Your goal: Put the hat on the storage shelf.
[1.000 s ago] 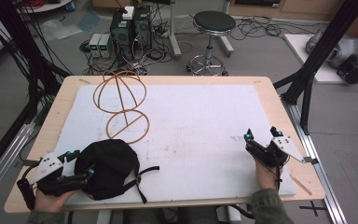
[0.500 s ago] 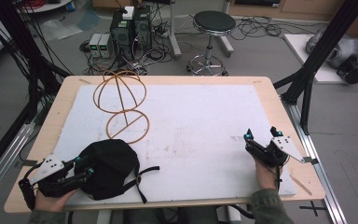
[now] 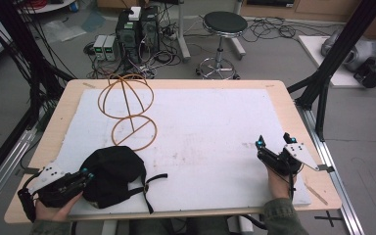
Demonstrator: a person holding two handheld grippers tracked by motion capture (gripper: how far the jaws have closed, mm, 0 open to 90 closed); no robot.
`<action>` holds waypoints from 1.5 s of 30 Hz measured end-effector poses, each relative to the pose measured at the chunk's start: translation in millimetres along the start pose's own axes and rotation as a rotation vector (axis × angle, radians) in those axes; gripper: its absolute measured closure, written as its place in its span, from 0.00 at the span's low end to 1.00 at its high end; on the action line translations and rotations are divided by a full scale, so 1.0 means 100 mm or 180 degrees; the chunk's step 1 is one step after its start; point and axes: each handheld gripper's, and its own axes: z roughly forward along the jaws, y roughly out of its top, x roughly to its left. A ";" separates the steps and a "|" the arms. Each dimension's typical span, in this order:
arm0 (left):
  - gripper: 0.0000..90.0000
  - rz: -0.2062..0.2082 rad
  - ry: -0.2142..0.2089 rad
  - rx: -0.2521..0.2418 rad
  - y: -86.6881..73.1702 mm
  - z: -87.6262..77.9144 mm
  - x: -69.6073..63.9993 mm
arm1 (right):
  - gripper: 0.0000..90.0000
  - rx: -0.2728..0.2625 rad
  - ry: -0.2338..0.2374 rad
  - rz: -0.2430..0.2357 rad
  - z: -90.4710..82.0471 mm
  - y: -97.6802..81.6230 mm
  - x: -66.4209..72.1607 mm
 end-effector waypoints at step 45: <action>0.97 0.0140 -0.0057 -0.1198 0.76 -0.35 -0.04 | 0.12 -0.0010 0.0038 -0.0018 0.00 0.00 0.07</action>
